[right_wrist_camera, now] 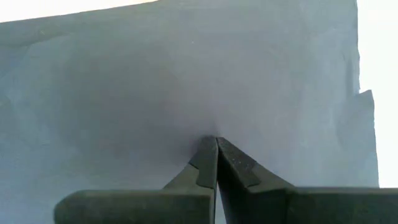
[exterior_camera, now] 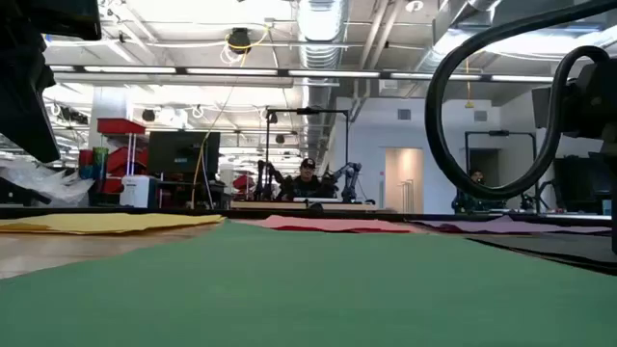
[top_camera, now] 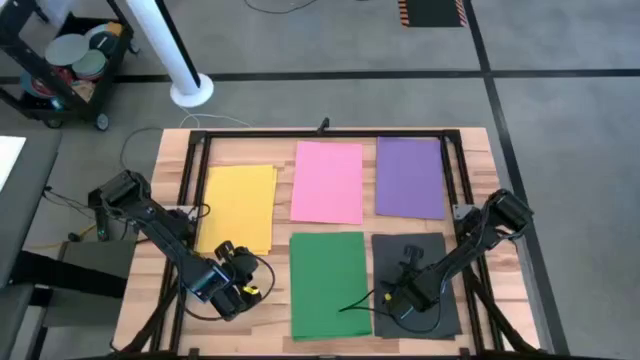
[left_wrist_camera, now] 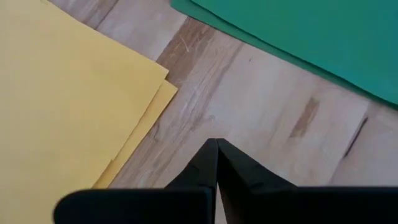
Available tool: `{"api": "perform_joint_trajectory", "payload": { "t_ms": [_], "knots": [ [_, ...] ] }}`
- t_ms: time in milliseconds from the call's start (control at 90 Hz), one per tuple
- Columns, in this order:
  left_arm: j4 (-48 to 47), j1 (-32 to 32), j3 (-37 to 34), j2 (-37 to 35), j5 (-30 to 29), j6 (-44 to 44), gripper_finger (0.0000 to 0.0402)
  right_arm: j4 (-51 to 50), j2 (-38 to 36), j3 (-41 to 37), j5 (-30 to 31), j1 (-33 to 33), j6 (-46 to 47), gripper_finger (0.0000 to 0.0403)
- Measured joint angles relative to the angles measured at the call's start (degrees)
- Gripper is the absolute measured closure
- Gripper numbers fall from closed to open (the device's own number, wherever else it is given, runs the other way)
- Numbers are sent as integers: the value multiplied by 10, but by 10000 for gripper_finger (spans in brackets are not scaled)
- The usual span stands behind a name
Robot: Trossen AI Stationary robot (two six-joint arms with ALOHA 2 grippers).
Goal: Organize paper
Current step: Adjust the stacked papers on the table
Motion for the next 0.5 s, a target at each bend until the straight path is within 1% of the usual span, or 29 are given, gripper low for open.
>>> {"api": "perform_joint_trajectory", "payload": {
  "t_ms": [211, 311, 500],
  "knots": [
    [1, 0, 0, 0, 0, 0, 401, -27, 3, 16, 6, 8, -3, 403],
    [3, 0, 0, 0, 0, 0, 401, -63, 6, 27, 9, 14, -2, 403],
    [4, 0, 0, 0, 1, 0, 401, -77, 4, 44, 14, 14, -2, 403]
  ]
}}
